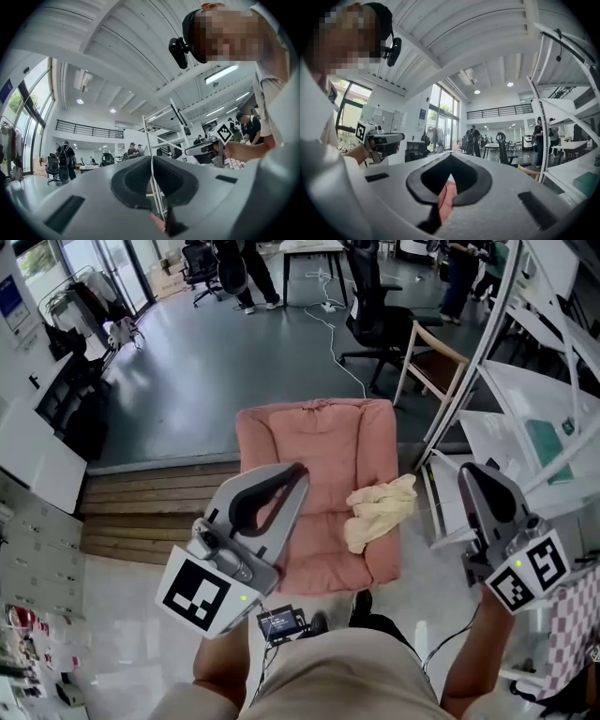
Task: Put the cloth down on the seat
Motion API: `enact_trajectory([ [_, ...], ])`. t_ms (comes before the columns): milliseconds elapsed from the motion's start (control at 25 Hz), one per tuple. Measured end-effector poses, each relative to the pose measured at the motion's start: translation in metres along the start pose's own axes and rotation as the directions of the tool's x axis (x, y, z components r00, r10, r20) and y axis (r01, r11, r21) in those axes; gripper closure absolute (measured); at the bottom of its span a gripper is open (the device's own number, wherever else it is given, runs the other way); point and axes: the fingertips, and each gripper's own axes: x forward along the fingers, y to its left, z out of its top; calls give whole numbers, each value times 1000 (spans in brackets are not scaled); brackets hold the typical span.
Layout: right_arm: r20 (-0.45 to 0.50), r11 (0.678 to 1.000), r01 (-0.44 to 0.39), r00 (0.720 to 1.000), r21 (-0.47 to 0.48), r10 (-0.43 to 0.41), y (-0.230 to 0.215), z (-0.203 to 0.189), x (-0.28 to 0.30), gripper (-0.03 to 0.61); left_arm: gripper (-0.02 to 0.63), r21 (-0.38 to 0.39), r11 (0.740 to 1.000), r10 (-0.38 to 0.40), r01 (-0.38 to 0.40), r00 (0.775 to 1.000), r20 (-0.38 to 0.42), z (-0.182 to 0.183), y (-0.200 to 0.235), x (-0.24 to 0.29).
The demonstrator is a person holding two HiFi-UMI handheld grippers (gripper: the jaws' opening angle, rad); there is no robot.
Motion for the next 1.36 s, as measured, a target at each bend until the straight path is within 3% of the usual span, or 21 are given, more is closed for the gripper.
enact_trajectory([
  [440, 18, 998, 18, 1000, -54, -17, 18, 16, -24, 588, 597, 53, 998, -25, 24, 1000, 16, 19, -20, -20],
  [1360, -17, 998, 49, 999, -50, -50, 6, 4, -37, 588, 597, 37, 998, -49, 49, 999, -16, 4, -29, -4],
])
